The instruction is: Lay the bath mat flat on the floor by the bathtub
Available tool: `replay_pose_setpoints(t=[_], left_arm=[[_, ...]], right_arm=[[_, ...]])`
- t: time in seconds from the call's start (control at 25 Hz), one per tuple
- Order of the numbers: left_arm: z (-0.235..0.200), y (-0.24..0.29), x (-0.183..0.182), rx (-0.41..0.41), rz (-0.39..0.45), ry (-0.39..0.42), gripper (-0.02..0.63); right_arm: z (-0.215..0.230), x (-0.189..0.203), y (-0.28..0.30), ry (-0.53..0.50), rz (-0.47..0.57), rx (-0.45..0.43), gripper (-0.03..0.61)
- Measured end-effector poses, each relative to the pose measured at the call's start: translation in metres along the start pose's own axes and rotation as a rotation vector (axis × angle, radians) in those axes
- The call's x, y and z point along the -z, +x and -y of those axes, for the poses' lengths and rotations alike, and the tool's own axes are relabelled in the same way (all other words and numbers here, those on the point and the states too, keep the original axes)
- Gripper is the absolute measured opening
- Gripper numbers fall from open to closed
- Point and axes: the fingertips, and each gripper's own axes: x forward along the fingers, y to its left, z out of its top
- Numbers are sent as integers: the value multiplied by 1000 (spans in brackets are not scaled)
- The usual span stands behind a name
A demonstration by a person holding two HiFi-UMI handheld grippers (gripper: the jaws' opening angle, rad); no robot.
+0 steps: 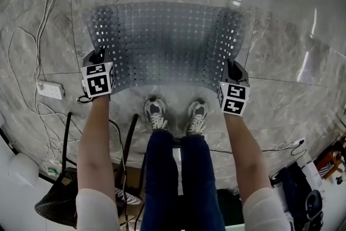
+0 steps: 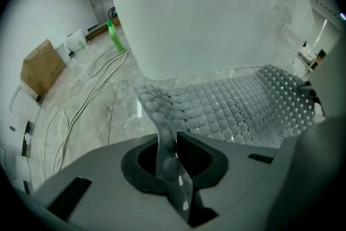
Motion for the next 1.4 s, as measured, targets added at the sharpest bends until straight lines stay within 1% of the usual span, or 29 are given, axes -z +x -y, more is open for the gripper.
replay_pose_setpoints(t=[0.12, 0.24, 0.56, 0.64, 0.8, 0.88, 0.92, 1.0, 1.04, 1.12, 1.2, 1.32, 1.4], left_arm=[[-11, 7, 8, 3, -21, -51, 43], [-18, 15, 13, 3, -35, -63, 43], [-33, 36, 30, -11, -57, -112, 46], [-38, 40, 34, -20, -60, -133, 60], [-49, 42, 40, -55, -33, -196, 127], [-54, 41, 42, -71, -21, -223, 162], [-56, 40, 43, -76, -18, -229, 174], [-59, 37, 45, -86, -18, -229, 187], [-60, 35, 46, -94, -19, -230, 191], [-65, 30, 52, -118, -26, -254, 208], [-71, 23, 59, -139, -34, -284, 207], [-75, 13, 65, -153, -43, -286, 207], [-72, 6, 62, -157, -36, -283, 207]], right_arm=[[12, 12, 12, 7, -52, 35, 40], [26, 25, 23, 11, -100, 70, 40], [54, 54, 51, 78, -186, 156, 40], [59, 60, 56, 110, -205, 166, 40], [68, 70, 64, 216, -233, 187, 43], [73, 72, 63, 274, -226, 207, 63], [76, 73, 61, 304, -219, 224, 82], [85, 73, 53, 370, -209, 274, 145], [91, 73, 48, 400, -207, 302, 167], [101, 75, 39, 436, -207, 346, 170], [108, 75, 32, 445, -212, 360, 170], [110, 71, 26, 432, -217, 342, 170], [106, 65, 23, 427, -213, 322, 170]])
